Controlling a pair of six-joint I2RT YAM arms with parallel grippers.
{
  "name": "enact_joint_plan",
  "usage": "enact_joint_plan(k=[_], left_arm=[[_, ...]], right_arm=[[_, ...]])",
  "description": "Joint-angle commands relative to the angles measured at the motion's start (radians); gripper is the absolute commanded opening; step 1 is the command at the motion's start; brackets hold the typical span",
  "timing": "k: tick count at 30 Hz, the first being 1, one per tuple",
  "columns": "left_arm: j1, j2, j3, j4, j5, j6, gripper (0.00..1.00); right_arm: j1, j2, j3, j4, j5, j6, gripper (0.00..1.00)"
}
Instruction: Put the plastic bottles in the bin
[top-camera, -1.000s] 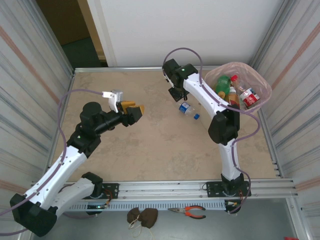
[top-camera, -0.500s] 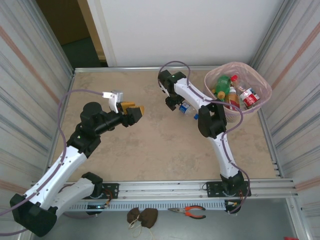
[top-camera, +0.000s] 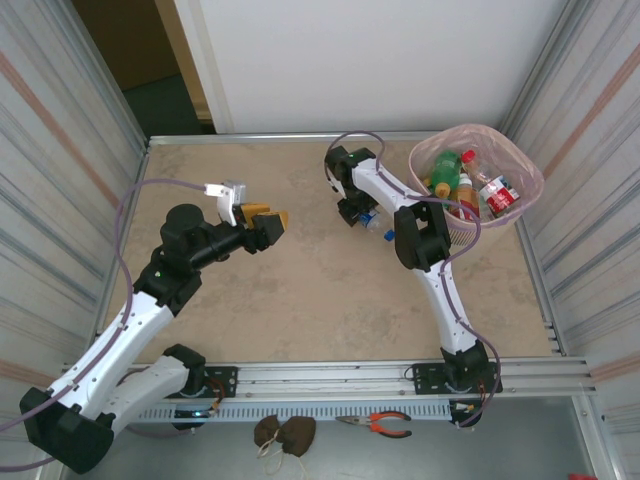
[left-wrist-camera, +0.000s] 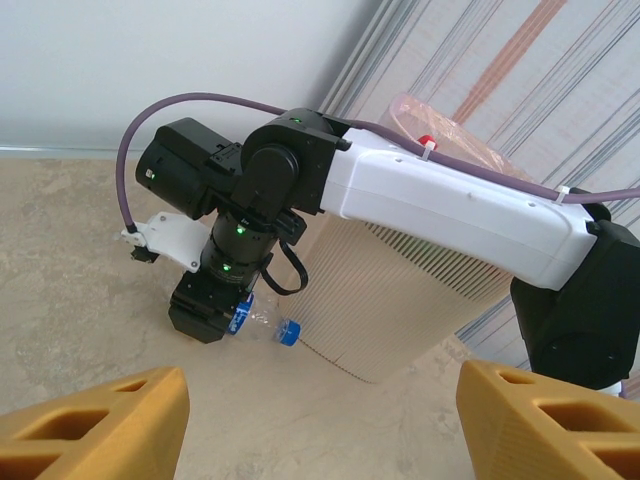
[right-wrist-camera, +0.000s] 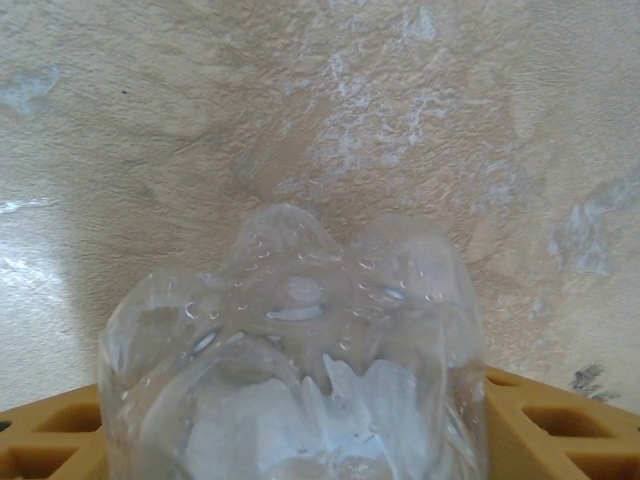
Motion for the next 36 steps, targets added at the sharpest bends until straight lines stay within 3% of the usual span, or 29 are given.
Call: enact_joint_plan(k=[1, 7, 16, 24, 32, 36], left_arm=[[0.009, -0.011, 0.012, -0.002, -0.007, 0.004, 0.71], [0.009, -0.016, 0.012, -0.002, -0.009, 0.003, 0.71], [0.009, -0.030, 0.004, 0.001, -0.012, -0.003, 0.71], [0.009, -0.029, 0.001, 0.014, -0.006, -0.014, 0.71], [0.008, -0.031, -0.005, 0.031, -0.001, -0.026, 0.71], [0.008, -0.028, -0.010, 0.037, 0.000, -0.026, 0.71]], right_arm=[[-0.001, 0.003, 0.014, -0.026, -0.040, 0.007, 0.59], [-0.001, -0.043, 0.010, -0.027, -0.063, 0.024, 0.52], [0.009, -0.179, 0.007, -0.026, -0.159, 0.071, 0.50], [0.001, -0.384, 0.007, 0.045, -0.373, 0.130, 0.51], [-0.017, -0.593, -0.003, 0.151, -0.479, 0.172, 0.51], [-0.041, -0.729, -0.091, 0.290, -0.507, 0.212, 0.50]])
